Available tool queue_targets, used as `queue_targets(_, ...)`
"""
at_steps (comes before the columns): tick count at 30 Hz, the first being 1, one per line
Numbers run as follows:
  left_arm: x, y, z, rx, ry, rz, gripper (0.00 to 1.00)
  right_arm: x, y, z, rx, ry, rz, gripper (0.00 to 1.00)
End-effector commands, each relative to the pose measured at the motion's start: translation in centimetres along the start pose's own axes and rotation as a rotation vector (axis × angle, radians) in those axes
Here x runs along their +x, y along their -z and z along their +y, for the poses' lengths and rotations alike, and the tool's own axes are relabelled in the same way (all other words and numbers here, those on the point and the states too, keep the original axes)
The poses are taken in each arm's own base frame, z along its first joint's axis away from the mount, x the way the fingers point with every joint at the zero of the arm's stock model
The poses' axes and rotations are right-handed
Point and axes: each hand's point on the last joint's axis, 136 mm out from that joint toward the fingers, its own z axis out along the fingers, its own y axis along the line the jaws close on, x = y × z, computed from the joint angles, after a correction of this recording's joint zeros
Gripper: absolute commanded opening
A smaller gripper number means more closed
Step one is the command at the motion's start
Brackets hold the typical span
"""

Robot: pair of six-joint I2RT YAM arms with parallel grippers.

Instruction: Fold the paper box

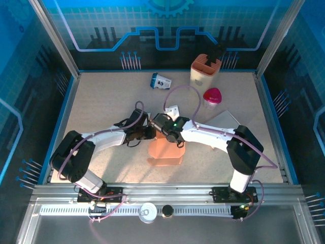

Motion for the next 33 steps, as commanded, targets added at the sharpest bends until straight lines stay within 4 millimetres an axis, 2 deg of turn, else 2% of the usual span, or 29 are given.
queue_targets(1,-1.2,-0.5,0.6,-0.024,-0.001,-0.055,0.1,0.1,-0.6,-0.4,0.011,0.012,0.006,0.0)
queue_targets(4,-1.6,-0.7,0.7,-0.025,-0.012,-0.071,0.2,0.3,-0.8,-0.3,0.004,0.01,0.018,0.0)
queue_targets(8,-1.5,-1.2,0.9,-0.029,-0.017,-0.068,0.19,0.4,-1.0,-0.1,0.001,0.009,0.026,0.0)
queue_targets(15,-1.3,-1.6,1.1,-0.008,-0.011,-0.105,0.29,0.6,-1.5,-0.2,-0.008,-0.002,0.046,0.0)
queue_targets(22,-1.4,-2.1,1.1,-0.008,-0.012,-0.107,0.29,0.7,-1.8,-0.2,-0.018,-0.011,0.056,0.0)
queue_targets(27,-1.2,-2.4,2.0,-0.08,-0.012,-0.104,0.23,0.9,-2.0,-0.2,-0.011,-0.012,0.066,0.0)
queue_targets(31,-0.4,-2.1,4.1,-0.228,0.034,-0.112,0.02,1.2,-2.2,-0.4,0.006,-0.023,0.084,0.0)
queue_targets(33,0.0,-1.9,4.9,-0.27,0.062,-0.118,0.0,1.3,-2.3,-0.4,0.003,-0.025,0.09,0.0)
